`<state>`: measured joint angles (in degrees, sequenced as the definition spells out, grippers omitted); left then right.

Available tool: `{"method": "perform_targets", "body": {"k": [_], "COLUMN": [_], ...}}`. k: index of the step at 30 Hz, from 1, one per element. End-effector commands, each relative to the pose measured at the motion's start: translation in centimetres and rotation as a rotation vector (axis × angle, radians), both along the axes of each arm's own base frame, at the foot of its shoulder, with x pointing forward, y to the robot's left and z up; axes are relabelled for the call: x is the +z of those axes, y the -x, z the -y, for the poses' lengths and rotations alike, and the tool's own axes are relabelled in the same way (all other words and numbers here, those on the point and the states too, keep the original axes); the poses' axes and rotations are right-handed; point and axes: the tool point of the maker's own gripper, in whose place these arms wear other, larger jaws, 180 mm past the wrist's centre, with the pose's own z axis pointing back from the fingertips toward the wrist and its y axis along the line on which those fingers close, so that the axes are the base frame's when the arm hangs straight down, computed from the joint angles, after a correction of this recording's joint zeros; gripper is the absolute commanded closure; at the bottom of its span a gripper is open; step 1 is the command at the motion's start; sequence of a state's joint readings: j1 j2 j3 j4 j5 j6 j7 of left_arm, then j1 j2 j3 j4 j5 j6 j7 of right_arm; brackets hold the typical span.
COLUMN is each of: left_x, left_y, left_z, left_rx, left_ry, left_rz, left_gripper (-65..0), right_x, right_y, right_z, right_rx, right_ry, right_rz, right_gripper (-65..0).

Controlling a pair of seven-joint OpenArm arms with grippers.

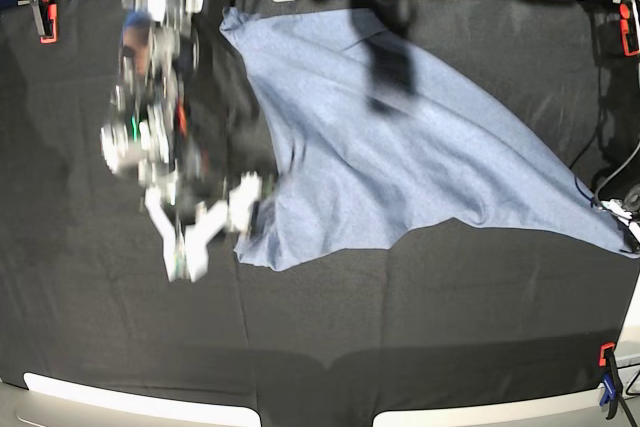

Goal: Layout the t-shirt on the table in an organized manner, then fold the t-shirt properly
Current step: 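Drag the shirt with the right gripper away from the left gripper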

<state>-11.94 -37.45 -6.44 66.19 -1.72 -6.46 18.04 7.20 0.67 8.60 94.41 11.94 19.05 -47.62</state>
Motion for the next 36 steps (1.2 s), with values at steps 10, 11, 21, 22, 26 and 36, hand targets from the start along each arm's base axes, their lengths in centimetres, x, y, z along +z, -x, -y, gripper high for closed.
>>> {"method": "perform_targets", "body": {"k": [10, 11, 21, 22, 26, 36], "left_x": [2.3, 2.2, 1.0, 1.0, 1.0, 1.1], "left_y": [-0.6, -0.6, 0.4, 0.4, 0.4, 0.4], "left_z": [-1.0, -1.0, -0.8, -0.8, -0.8, -0.8], "left_rx": [0.002, 0.002, -0.007, -0.007, -0.008, -0.011], "left_ry": [-0.03, -0.03, -0.033, -0.033, -0.032, -0.032], "left_rz": [0.061, 0.058, 0.037, 0.037, 0.037, 0.043], "left_gripper": [0.0, 0.0, 0.0, 0.0, 0.0, 0.0], "right_x": [-1.4, -1.7, -6.4, -6.2, -4.9, -1.4], "right_y": [-7.1, -7.4, -6.8, -6.9, -7.0, -0.2], "right_z": [0.4, 0.3, -1.1, -1.4, -2.6, -7.6], "right_rx": [-0.012, -0.009, 0.073, 0.105, 0.212, 0.421], "right_ry": [0.033, 0.028, 0.014, 0.019, 0.071, 0.331], "right_rz": [-0.162, -0.179, -0.378, -0.365, -0.309, -0.175], "right_gripper": [-32.1, -32.1, -14.7, -7.0, 0.0, 0.0]}}
